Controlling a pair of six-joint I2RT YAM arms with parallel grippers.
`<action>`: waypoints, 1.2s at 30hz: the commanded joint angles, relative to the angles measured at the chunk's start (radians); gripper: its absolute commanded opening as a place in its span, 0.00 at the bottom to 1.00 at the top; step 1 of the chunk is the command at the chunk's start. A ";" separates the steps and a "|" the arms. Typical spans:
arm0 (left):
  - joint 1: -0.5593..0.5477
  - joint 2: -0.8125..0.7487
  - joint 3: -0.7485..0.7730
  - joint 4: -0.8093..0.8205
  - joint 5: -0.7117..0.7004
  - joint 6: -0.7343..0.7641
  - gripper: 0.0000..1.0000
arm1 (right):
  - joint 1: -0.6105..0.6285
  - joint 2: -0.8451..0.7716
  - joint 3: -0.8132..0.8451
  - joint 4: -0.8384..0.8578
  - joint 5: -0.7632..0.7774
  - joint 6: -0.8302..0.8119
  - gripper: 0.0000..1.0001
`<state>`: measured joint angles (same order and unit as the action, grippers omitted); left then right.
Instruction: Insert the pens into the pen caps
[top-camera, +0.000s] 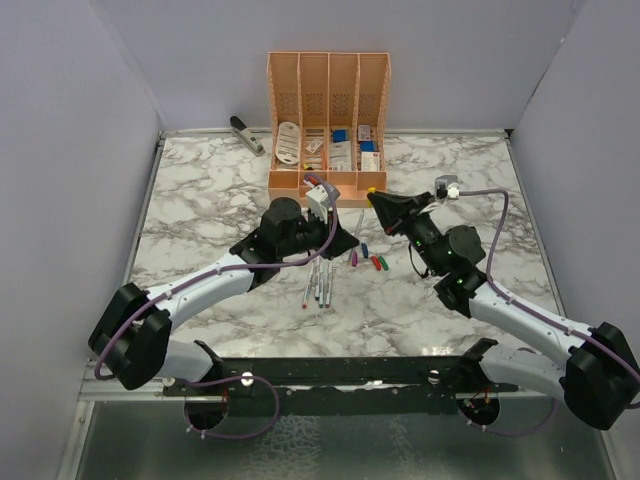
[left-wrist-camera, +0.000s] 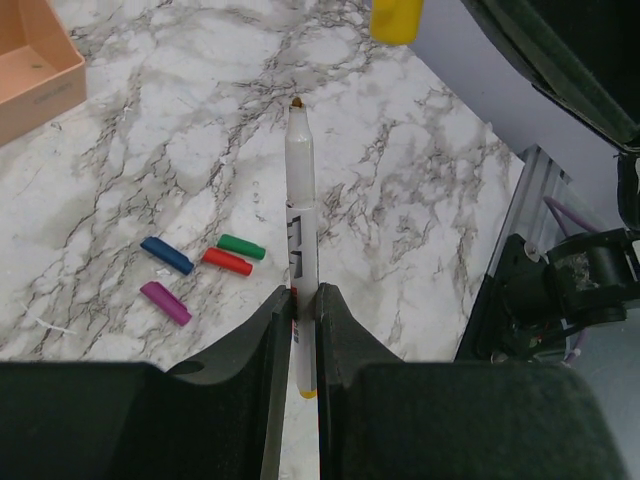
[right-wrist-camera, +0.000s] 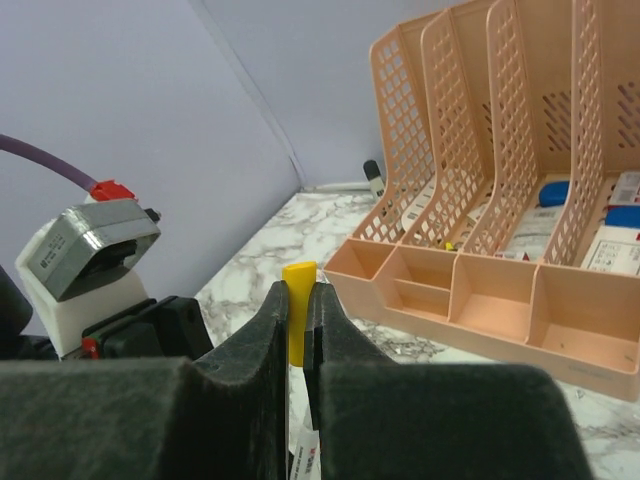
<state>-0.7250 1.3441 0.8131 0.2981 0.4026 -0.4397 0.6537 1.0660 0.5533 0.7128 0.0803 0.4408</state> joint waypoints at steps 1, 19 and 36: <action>-0.007 -0.022 0.036 0.053 0.050 -0.026 0.00 | 0.006 0.002 -0.018 0.141 0.005 -0.011 0.02; -0.011 -0.081 -0.008 0.086 0.063 -0.019 0.00 | 0.006 0.032 -0.024 0.148 0.004 -0.018 0.02; -0.011 -0.053 -0.017 0.085 0.072 -0.017 0.00 | 0.006 0.046 0.006 0.134 -0.025 0.060 0.02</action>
<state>-0.7288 1.2850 0.8074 0.3511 0.4488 -0.4595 0.6537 1.1023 0.5369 0.8379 0.0795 0.4618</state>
